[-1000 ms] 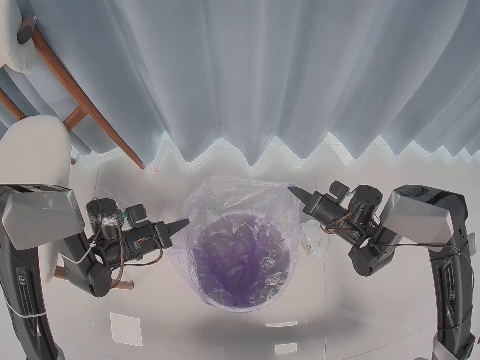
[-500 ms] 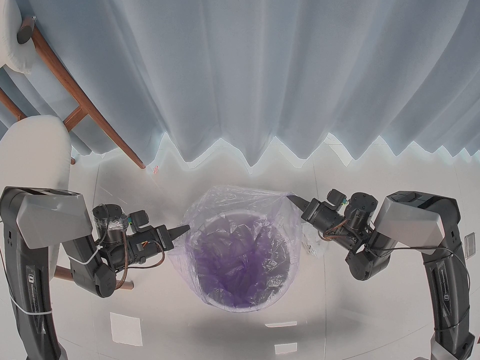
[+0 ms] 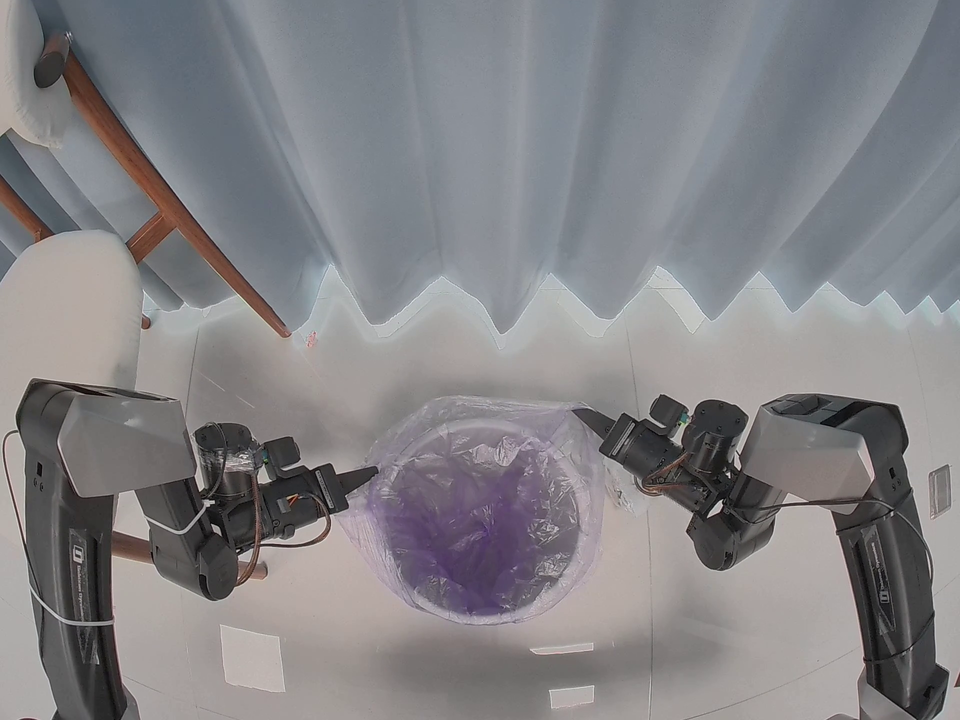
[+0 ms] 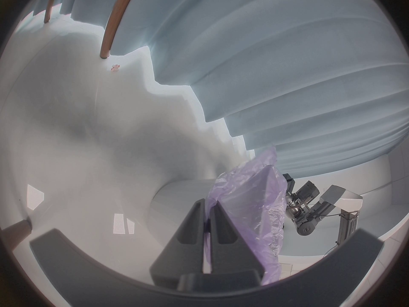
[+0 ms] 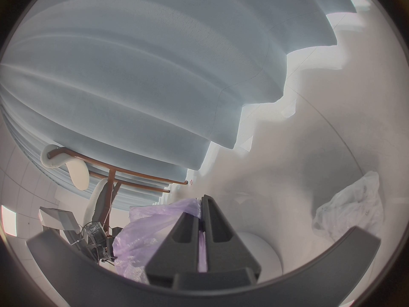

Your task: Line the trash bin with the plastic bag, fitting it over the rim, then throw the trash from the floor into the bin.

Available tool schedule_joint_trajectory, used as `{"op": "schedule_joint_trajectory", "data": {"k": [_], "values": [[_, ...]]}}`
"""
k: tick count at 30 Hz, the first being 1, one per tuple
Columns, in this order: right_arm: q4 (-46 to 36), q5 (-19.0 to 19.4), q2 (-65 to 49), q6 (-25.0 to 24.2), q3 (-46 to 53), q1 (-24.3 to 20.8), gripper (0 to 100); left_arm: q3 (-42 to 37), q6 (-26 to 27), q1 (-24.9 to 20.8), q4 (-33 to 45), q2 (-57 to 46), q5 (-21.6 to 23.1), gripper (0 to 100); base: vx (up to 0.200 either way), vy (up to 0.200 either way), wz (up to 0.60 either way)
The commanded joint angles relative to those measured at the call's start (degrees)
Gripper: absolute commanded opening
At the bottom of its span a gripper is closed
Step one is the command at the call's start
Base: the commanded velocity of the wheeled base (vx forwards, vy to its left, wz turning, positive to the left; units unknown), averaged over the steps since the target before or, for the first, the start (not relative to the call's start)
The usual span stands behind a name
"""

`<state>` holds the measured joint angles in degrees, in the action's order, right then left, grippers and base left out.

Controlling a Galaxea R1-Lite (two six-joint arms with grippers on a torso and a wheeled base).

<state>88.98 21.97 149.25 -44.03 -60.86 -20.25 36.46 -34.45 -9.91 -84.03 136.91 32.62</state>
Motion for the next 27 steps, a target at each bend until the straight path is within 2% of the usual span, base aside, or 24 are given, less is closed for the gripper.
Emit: {"op": "schedule_joint_trajectory", "data": {"k": [1,6,17,27], "values": [[1.0,-0.3,1.0,0.2,0.0,0.6,0,0.2,-0.1,1.3,0.0,1.2,0.7,0,0.000,0.000,0.00],[1.0,-0.3,1.0,0.1,0.2,0.6,0,0.1,-0.1,3.2,-0.1,1.9,6.0,0,0.000,0.000,0.00],[1.0,-0.7,1.5,0.1,0.5,0.6,0,0.1,-0.2,2.7,-0.2,2.9,6.0,0,0.000,0.000,0.00],[1.0,-3.1,2.0,0.3,0.2,0.2,0,0.0,-0.1,2.6,-2.7,5.6,5.6,0,0.000,0.000,0.00]]}}
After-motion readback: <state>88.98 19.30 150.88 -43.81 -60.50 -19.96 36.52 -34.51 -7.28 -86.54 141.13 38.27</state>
